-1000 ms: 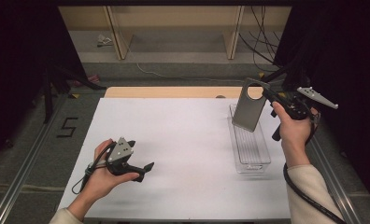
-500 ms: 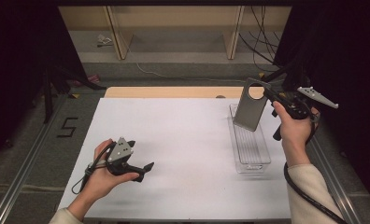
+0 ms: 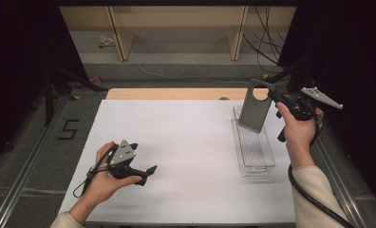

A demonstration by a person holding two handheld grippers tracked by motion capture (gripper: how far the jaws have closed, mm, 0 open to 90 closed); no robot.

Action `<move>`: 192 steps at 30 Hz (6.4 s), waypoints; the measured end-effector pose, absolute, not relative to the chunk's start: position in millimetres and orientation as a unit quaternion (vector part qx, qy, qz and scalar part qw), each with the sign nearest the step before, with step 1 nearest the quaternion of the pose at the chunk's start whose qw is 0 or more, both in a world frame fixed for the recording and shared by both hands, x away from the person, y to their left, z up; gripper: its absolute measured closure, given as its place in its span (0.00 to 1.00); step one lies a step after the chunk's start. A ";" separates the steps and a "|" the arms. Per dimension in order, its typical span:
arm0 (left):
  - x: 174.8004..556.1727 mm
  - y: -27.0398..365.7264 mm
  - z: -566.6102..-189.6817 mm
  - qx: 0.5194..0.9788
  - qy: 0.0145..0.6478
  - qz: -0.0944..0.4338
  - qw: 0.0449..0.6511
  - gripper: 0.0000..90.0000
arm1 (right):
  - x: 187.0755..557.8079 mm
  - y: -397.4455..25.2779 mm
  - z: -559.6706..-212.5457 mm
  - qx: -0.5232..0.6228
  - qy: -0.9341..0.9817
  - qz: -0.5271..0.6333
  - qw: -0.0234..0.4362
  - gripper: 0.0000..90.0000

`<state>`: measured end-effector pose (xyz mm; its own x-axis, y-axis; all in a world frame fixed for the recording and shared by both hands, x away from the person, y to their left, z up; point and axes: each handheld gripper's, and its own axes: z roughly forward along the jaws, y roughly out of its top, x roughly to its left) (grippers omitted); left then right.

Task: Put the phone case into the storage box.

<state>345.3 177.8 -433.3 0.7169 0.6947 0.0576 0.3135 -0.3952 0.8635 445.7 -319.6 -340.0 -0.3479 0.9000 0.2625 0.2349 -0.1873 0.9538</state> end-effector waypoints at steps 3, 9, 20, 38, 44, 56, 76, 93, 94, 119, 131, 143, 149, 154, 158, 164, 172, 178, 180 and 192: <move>345.4 177.7 -433.4 0.809 0.312 0.210 0.453 0.00 | 446.4 -319.9 -339.8 0.495 0.572 0.589 0.284 0.92; 345.5 178.0 -433.5 0.809 0.312 0.210 0.452 0.00 | 447.7 -320.2 -340.0 0.495 0.573 0.586 0.288 0.92; 345.6 178.3 -433.8 0.809 0.313 0.210 0.451 0.00 | 450.1 -320.5 -340.6 0.495 0.576 0.580 0.293 0.92; 346.0 178.6 -434.1 0.809 0.313 0.210 0.451 0.00 | 455.4 -321.2 -343.2 0.497 0.579 0.574 0.298 0.92; 345.9 178.5 -433.8 0.809 0.313 0.211 0.451 0.00 | 456.9 -321.6 -343.9 0.497 0.579 0.573 0.299 0.92; 346.2 179.0 -434.1 0.809 0.313 0.210 0.450 0.00 | 460.2 -321.6 -343.9 0.495 0.581 0.571 0.302 0.92; 346.4 179.4 -434.1 0.809 0.314 0.211 0.450 0.00 | 467.2 -320.8 -346.3 0.494 0.586 0.563 0.309 0.92; 346.5 180.2 -433.7 0.809 0.314 0.213 0.450 0.01 | 475.2 -316.3 -350.2 0.489 0.593 0.557 0.314 0.92; 346.5 180.4 -433.8 0.809 0.314 0.213 0.450 0.01 | 475.7 -315.8 -350.4 0.489 0.594 0.556 0.314 0.91; 346.5 180.8 -434.4 0.809 0.314 0.212 0.449 0.01 | 486.8 -313.1 -355.6 0.482 0.604 0.548 0.319 0.91; 346.3 180.7 -434.7 0.809 0.314 0.212 0.449 0.01 | 489.9 -311.6 -357.9 0.481 0.609 0.544 0.320 0.91; 346.3 180.9 -434.8 0.809 0.315 0.212 0.448 0.01 | 493.0 -312.2 -360.7 0.482 0.611 0.539 0.322 0.91; 346.2 181.0 -434.6 0.809 0.315 0.212 0.449 0.01 | 494.1 -312.0 -361.8 0.482 0.613 0.538 0.321 0.91; 346.1 181.1 -434.5 0.809 0.315 0.212 0.449 0.01 | 494.8 -311.5 -362.5 0.481 0.615 0.536 0.321 0.91; 346.4 181.5 -434.1 0.808 0.315 0.212 0.450 0.01 | 495.9 -311.1 -362.5 0.482 0.615 0.534 0.321 0.91; 346.6 182.0 -433.6 0.807 0.317 0.212 0.451 0.01 | 497.3 -309.5 -364.4 0.484 0.618 0.530 0.321 0.91; 346.7 182.1 -434.0 0.807 0.317 0.211 0.452 0.01 | 501.0 -307.9 -363.9 0.482 0.622 0.526 0.323 0.91; 346.7 181.7 -434.3 0.807 0.317 0.210 0.452 0.01 | 505.5 -306.1 -362.7 0.480 0.630 0.518 0.323 0.91; 346.7 181.5 -434.7 0.807 0.317 0.209 0.452 0.01 | 506.8 -306.1 -363.1 0.482 0.630 0.517 0.321 0.91; 346.9 181.1 -435.3 0.808 0.317 0.207 0.452 0.01 | 514.4 -306.0 -372.8 0.487 0.638 0.506 0.316 0.91</move>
<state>346.9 181.1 -435.3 0.7138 0.6987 0.0481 0.3246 -0.3909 0.8613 514.4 -306.0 -372.8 -0.3265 0.9410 0.0889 0.3020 0.0147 0.9532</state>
